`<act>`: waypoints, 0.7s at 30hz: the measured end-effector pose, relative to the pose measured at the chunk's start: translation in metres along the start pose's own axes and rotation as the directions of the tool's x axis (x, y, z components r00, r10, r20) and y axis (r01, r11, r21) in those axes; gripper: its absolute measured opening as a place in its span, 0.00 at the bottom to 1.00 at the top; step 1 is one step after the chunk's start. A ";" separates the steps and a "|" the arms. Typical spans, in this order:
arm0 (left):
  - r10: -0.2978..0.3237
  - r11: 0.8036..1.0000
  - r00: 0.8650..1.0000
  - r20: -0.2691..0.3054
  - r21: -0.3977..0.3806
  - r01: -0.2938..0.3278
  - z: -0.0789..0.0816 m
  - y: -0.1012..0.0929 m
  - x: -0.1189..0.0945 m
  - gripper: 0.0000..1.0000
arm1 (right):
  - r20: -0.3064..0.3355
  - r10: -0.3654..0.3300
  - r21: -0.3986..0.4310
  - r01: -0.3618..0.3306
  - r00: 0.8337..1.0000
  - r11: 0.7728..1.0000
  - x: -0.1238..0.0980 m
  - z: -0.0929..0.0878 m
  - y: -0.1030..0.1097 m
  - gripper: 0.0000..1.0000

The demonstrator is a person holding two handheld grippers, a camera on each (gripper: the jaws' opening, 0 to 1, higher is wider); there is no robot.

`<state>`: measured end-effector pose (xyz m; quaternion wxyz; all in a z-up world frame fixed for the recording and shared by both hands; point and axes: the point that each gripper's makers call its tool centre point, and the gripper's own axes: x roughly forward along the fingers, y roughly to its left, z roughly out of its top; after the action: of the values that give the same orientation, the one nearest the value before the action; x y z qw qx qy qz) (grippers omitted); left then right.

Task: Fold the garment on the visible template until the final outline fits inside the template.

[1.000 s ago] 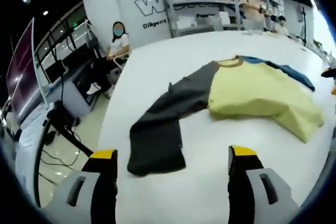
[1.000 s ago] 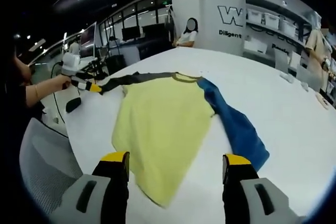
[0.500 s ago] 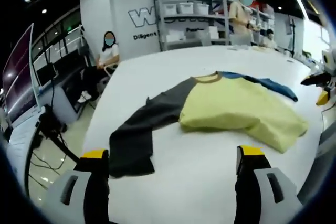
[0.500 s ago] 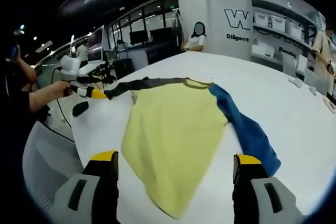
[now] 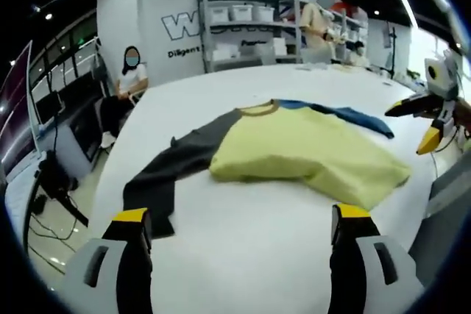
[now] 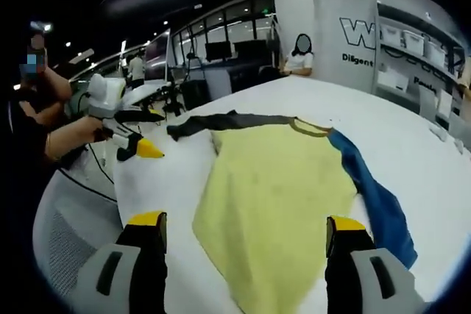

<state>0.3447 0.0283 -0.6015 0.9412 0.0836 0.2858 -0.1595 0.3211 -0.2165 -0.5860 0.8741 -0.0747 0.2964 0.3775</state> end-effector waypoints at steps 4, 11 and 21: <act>-0.031 0.999 0.999 -0.011 -0.021 0.031 -0.005 -0.011 -0.001 0.99 | -0.010 0.031 -0.023 -0.031 0.999 0.999 0.010 0.004 0.009 0.87; -0.059 0.998 0.998 -0.022 0.027 0.059 -0.011 -0.028 -0.001 0.99 | -0.029 0.070 -0.063 -0.072 0.997 0.995 0.024 0.008 0.019 0.84; -0.114 0.988 0.993 -0.044 0.102 0.118 -0.017 -0.045 -0.001 0.99 | -0.055 0.132 -0.102 -0.137 0.990 0.985 0.054 0.009 0.038 0.69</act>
<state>0.3193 -0.0094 -0.6183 0.9190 0.1192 0.2994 -0.2271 0.3273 -0.1535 -0.6060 0.8340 -0.1097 0.3013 0.4490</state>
